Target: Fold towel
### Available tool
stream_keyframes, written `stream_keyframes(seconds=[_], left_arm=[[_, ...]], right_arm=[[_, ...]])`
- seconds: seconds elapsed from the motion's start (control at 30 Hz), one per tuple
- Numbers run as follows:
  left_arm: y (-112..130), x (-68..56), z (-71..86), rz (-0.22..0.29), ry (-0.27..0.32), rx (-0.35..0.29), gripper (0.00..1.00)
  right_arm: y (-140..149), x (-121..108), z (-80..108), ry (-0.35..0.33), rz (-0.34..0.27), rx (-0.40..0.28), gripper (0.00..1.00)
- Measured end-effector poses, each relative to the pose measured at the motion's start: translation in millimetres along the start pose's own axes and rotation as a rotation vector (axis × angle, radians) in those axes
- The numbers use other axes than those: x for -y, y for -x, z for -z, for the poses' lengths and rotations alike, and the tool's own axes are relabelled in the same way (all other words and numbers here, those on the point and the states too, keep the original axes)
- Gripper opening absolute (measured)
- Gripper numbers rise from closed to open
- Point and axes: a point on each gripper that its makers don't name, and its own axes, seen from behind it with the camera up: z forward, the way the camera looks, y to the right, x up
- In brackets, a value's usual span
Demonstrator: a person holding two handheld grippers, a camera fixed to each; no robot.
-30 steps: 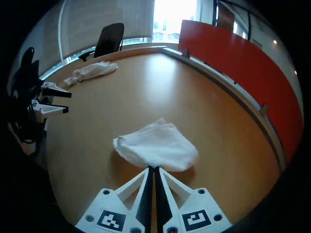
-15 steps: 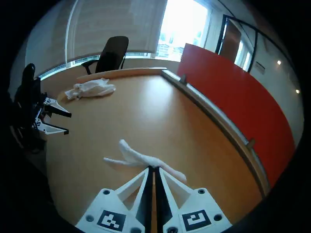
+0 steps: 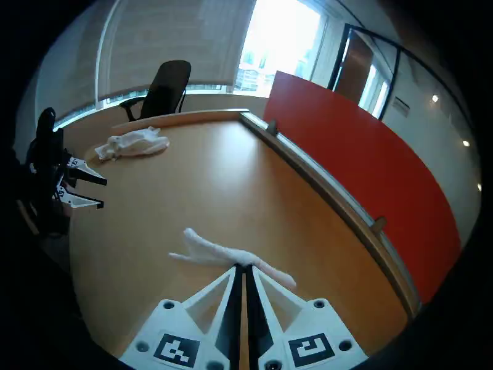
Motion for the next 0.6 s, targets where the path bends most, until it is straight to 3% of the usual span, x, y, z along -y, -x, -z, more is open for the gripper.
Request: stream_keyframes(seconds=[0.3,0.6], left_arm=[[-4,-7.9,-4.8,-0.017,0.014,0.006,0.90],[-5,-11.8,-7.5,-0.001,0.010,0.010,0.90]], right_arm=[[18,-35,27.8,0.048,-0.027,0.015,0.03],[46,-78,59.7,0.110,-0.050,0.047,0.03]])
